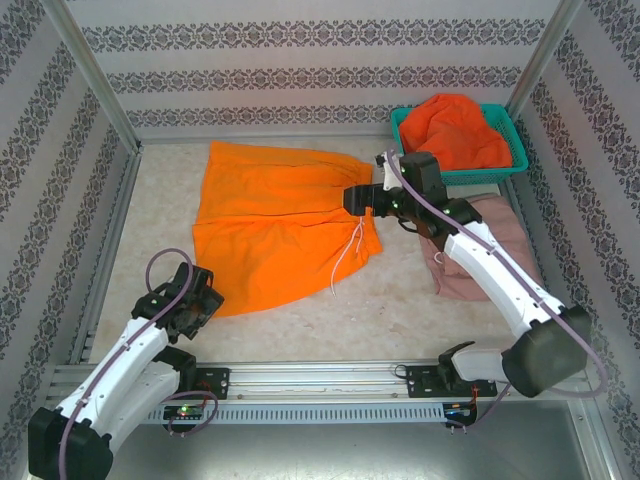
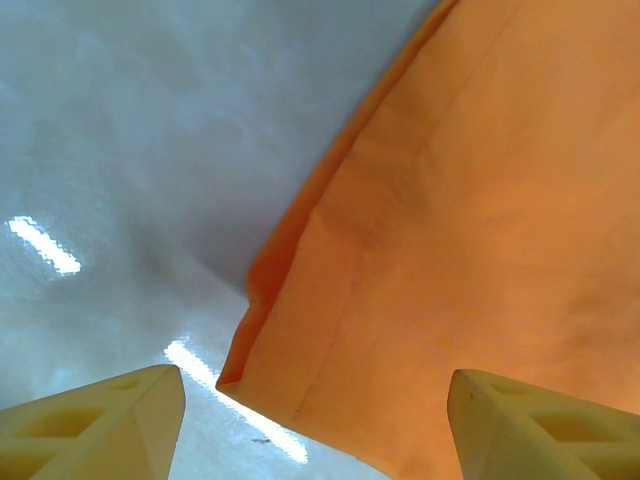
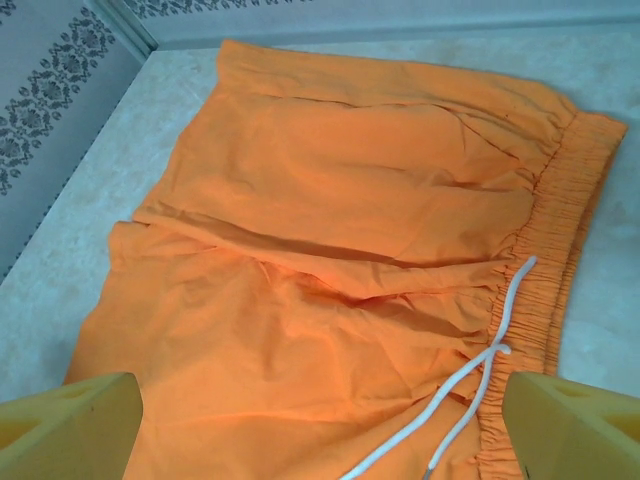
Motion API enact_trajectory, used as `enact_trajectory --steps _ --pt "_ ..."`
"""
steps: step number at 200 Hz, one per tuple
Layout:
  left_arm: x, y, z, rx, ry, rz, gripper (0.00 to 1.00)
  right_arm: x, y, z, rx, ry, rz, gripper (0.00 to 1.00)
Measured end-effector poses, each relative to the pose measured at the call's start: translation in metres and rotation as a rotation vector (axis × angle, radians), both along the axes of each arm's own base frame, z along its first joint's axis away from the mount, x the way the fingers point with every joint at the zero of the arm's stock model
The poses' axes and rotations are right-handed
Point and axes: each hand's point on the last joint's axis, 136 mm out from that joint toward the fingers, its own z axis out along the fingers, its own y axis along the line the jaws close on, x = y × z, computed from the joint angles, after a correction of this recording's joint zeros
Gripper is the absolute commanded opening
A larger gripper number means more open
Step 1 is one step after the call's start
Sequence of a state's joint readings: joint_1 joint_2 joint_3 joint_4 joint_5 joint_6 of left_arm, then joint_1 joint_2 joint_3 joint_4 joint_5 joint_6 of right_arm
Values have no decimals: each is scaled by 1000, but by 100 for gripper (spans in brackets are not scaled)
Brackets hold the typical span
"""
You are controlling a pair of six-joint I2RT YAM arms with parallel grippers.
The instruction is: Fold and stack the shorts
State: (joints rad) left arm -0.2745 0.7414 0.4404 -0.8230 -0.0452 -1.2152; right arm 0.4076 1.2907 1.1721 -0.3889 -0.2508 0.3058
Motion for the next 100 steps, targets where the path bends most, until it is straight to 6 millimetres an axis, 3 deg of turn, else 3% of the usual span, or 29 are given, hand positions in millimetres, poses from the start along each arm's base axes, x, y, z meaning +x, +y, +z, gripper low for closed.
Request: enact_trajectory --steps 25,56,71,100 --pt "-1 0 -5 -6 10 12 67 -8 -4 5 -11 -34 11 93" --pt "4 -1 -12 -14 -2 25 55 -11 -6 1 -29 -42 24 93" --pt "7 -1 -16 -11 -4 30 46 -13 -6 -4 -48 -42 37 93" --pt "15 0 -17 5 -26 26 11 -17 -7 -13 -132 -73 103 94"
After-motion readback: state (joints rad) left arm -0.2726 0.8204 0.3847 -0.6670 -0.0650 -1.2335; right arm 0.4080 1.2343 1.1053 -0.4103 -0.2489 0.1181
